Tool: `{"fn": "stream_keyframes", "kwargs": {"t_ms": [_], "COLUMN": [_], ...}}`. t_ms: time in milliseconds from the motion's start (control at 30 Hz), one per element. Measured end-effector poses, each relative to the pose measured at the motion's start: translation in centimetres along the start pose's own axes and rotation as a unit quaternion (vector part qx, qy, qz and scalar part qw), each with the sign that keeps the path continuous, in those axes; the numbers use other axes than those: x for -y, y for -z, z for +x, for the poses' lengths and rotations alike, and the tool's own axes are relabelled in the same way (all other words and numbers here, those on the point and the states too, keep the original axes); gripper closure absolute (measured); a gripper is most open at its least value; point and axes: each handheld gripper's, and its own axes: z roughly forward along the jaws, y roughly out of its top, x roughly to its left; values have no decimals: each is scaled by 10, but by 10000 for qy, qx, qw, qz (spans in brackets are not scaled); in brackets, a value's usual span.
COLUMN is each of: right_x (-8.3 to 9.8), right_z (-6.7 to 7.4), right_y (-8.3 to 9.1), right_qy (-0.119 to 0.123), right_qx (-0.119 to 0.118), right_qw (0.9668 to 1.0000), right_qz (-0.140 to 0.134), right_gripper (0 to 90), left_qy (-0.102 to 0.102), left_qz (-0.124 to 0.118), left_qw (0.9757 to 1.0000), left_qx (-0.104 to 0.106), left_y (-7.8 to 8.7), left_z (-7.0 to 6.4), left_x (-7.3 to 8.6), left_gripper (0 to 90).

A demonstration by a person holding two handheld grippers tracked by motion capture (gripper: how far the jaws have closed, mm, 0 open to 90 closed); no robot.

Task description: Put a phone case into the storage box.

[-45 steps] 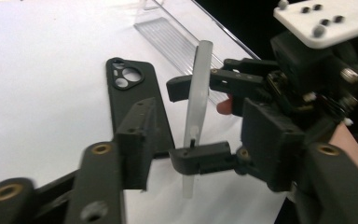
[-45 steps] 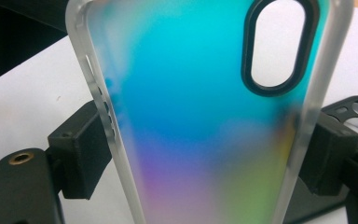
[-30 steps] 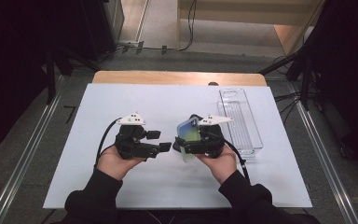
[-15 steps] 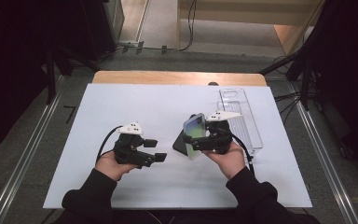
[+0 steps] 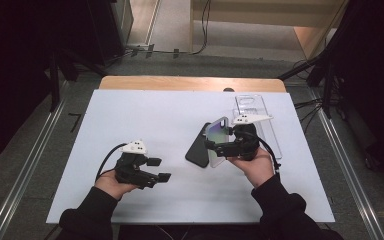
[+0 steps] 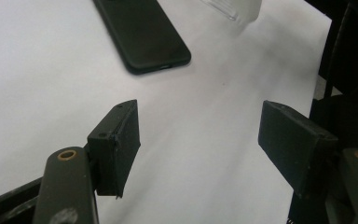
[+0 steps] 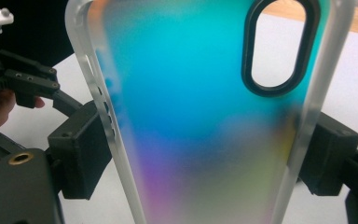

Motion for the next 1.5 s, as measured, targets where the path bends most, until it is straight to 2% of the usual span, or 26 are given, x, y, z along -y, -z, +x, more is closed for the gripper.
{"fn": "stream_keyframes", "kwargs": {"t_ms": [100,267,400,633,800,900,1033,1167,1267,1433,1500], "right_x": [-2,-7,-11,-18,-22,-23,-25,-30,-32,-36,-37], "right_z": [-2,-9,-17,-33,-46,-53,-62,-72,-84,-99,-104], "right_y": [5,14,24,38,48,52,55,60,63,54,52], "right_qy": [26,-32,-93,-251,-411,-487,-530,-510,-652,-668,-708], "right_qx": [61,98,198,495,763,846,975,1215,1217,1311,1423], "right_qw": [10000,9999,9996,9981,9955,9943,9928,9902,9890,9884,9866], "right_qz": [-40,-80,-173,-281,-371,-424,-454,-455,-533,-366,-366], "right_gripper": [147,147,147,147,147,147,147,147,147,147,147], "left_qy": [75,87,206,269,343,389,470,555,575,544,535], "left_qz": [2,26,-26,-59,-55,-85,-168,-232,-240,-242,-247], "left_qw": [10000,9999,9996,9993,9989,9985,9977,9970,9969,9973,9973], "left_qx": [-20,-96,-167,-254,-329,-386,-449,-479,-479,-439,-433], "left_y": [2,6,9,11,12,13,16,19,19,17,18], "left_z": [2,4,6,5,4,5,7,9,10,8,7], "left_x": [6,12,15,17,19,21,22,24,24,24,23], "left_gripper": [300,300,300,300,300,300,300,300,301,302,302]}}
